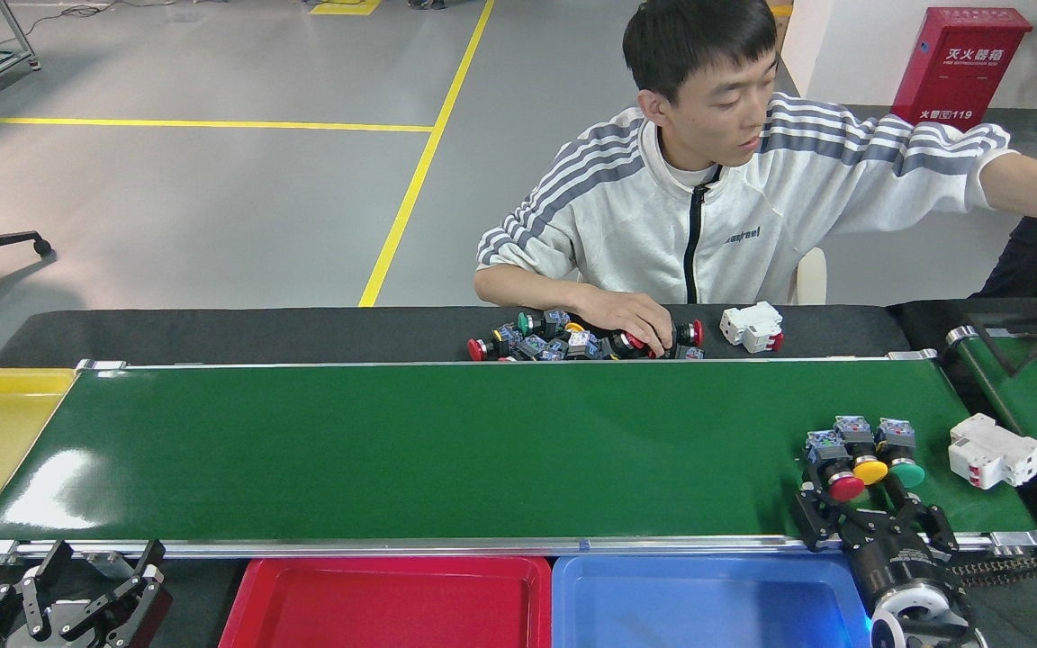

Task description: Pick switch part from conveyor to tray

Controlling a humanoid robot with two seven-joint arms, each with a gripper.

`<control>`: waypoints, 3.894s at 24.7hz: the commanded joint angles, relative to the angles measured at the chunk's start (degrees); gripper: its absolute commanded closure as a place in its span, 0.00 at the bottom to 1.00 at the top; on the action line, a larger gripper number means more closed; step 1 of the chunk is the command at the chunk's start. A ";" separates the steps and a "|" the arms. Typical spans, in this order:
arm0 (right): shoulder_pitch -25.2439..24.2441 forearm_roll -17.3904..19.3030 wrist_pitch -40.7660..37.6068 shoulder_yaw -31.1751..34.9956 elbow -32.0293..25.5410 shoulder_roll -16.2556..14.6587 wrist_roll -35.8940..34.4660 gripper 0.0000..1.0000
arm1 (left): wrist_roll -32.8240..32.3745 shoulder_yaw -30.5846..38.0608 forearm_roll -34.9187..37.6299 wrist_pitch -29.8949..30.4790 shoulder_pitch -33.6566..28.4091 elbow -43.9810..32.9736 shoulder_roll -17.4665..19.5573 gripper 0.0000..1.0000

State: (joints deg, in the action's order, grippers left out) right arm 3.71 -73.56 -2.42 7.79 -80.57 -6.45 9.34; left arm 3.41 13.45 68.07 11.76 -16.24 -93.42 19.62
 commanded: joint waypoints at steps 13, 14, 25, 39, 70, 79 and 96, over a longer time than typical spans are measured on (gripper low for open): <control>7.10 0.35 -0.74 -5.51 5.87 -2.69 -0.11 0.76 | 0.11 -0.18 0.13 0.11 0.77 -0.35 0.68 0.00; 7.02 0.44 -0.74 -5.60 5.87 -2.69 -0.20 0.89 | 0.11 -0.18 0.13 0.11 0.86 -0.27 0.68 0.00; 2.54 0.53 -12.86 -8.85 -5.47 -1.55 -0.73 0.99 | 0.11 -0.18 0.05 0.28 0.51 -0.71 0.77 0.00; -1.25 -7.82 -23.07 -42.69 -11.27 5.13 -3.45 0.87 | 0.11 -0.18 -0.04 0.90 1.03 -0.18 1.21 0.00; -14.87 -3.08 -0.74 -6.30 -15.32 3.28 -11.36 0.01 | -0.07 2.54 0.05 2.92 -1.25 -1.58 1.21 0.00; -9.77 -2.02 -8.13 -6.39 -10.48 2.76 -6.00 0.01 | -0.07 2.10 0.13 3.01 -0.55 -1.15 1.21 0.00; -0.72 -2.37 -8.04 -14.56 -2.75 3.46 -4.24 0.28 | -0.07 1.14 1.01 2.83 1.12 -0.62 1.04 0.00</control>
State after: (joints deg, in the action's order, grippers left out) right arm 1.97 -75.90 -10.55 -6.40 -83.21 -3.15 4.83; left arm 3.15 14.63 68.82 14.75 -15.65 -93.68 20.04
